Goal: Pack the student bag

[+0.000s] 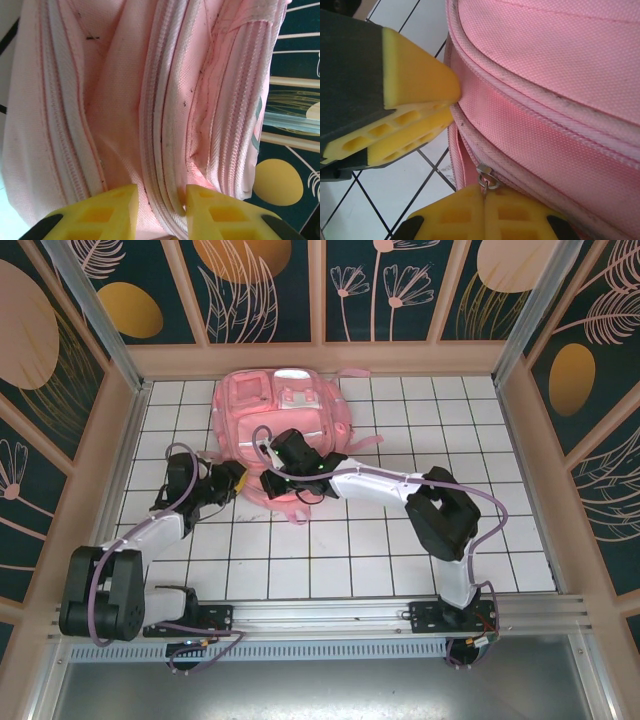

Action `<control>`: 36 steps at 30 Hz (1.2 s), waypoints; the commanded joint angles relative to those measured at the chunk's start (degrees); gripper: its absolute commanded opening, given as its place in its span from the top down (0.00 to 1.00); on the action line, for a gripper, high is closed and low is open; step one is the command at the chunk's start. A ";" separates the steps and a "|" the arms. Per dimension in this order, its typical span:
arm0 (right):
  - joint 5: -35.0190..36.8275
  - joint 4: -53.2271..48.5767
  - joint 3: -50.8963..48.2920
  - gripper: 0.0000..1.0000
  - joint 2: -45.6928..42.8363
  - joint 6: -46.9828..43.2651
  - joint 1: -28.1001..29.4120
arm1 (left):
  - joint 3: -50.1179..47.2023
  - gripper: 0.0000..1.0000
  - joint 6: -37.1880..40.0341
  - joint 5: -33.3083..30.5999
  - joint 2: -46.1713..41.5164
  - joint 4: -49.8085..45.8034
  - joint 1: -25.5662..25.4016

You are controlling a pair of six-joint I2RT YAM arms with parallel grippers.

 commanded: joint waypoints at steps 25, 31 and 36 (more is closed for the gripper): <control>31.67 -13.37 -13.36 1.00 -12.49 1.02 -7.37 | 3.89 1.00 0.15 -4.15 4.12 4.18 -2.28; 31.66 -13.44 -13.42 1.00 -15.06 0.11 -11.61 | 6.35 1.00 3.74 -1.73 5.02 2.19 -2.41; 23.09 -13.12 -15.85 1.00 -20.27 -1.07 -8.97 | 10.34 1.00 8.28 -0.98 6.86 -1.58 -2.85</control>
